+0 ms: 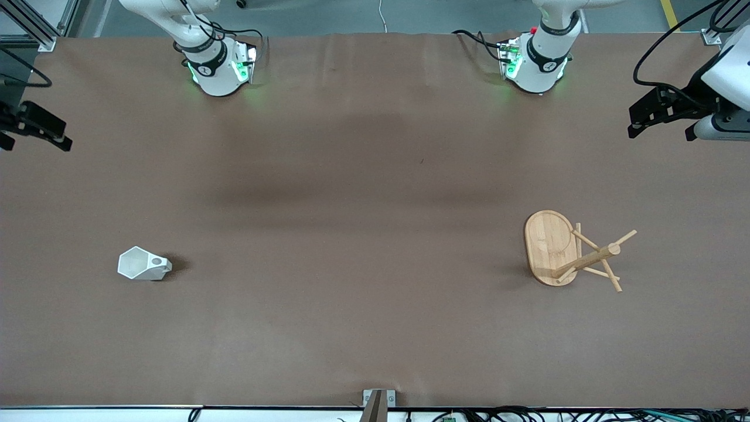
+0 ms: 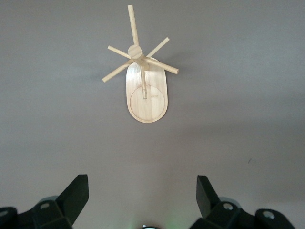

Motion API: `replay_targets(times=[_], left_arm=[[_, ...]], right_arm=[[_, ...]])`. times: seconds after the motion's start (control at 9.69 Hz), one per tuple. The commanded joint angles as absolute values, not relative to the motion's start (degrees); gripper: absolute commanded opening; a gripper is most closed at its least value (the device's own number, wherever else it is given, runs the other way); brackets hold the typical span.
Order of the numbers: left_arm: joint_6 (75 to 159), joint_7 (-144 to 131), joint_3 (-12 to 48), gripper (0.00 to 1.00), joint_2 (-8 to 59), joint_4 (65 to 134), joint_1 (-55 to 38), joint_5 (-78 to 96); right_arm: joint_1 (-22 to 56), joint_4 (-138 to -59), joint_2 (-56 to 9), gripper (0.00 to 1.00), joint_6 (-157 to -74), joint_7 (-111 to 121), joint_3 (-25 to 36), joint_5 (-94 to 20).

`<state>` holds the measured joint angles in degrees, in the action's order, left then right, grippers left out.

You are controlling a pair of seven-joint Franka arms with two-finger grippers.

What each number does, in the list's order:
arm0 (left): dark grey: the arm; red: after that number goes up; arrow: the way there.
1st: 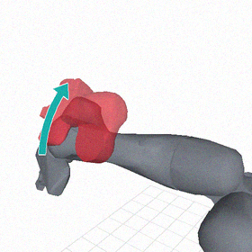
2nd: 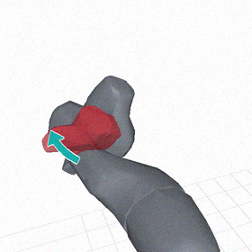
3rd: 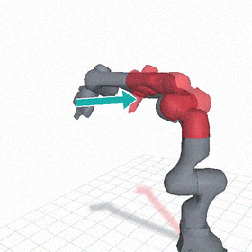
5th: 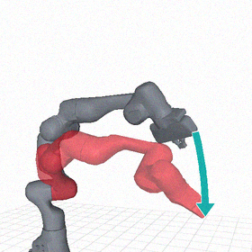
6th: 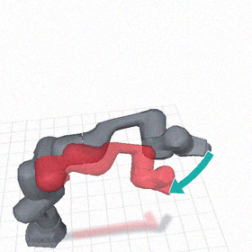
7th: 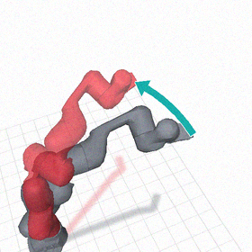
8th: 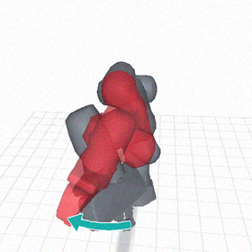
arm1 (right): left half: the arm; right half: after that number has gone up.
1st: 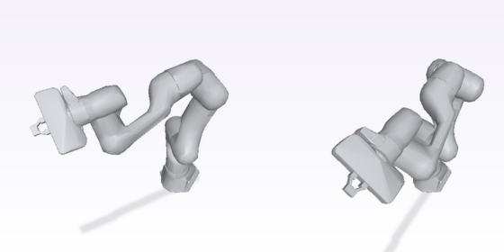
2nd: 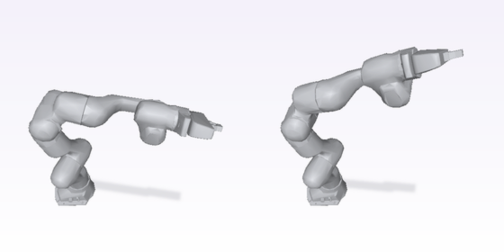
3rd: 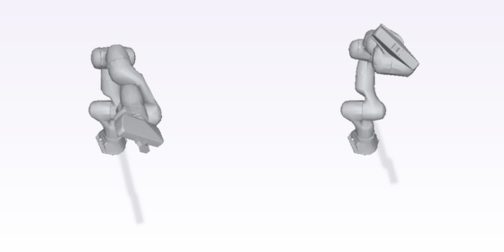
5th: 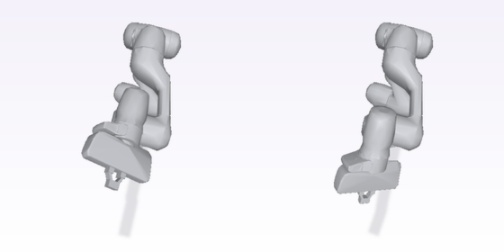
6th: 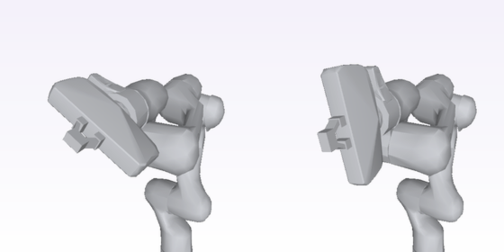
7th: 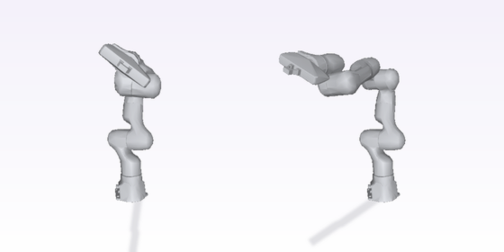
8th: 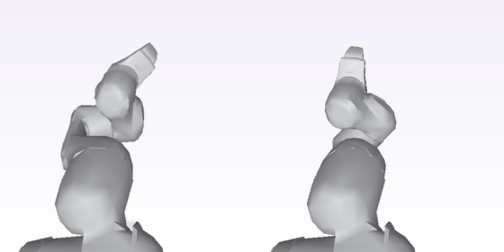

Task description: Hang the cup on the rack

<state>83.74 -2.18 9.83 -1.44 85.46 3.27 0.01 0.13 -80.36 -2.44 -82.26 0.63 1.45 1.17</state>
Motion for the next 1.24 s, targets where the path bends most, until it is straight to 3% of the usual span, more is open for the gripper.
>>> replay_targets(times=[0.0, 0.72, 1.14], left_arm=[[82.4, -1.3, 10.3, 1.00, -0.4, 85.4, 3.2, 0.1], [82.4, -1.1, 10.5, 1.00, -0.3, 85.0, 3.1, 0.2], [82.4, -1.0, 10.5, 1.00, 0.5, 84.9, 3.3, 0.1]], right_arm=[[-1.6, -82.1, -1.1, 1.00, -81.3, 1.0, 1.4, -0.9], [-2.2, -83.7, 0.1, 1.00, -84.8, 2.1, 1.6, -0.4], [-6.2, -84.0, -10.7, 1.00, -95.1, 4.7, 1.6, -1.3]])
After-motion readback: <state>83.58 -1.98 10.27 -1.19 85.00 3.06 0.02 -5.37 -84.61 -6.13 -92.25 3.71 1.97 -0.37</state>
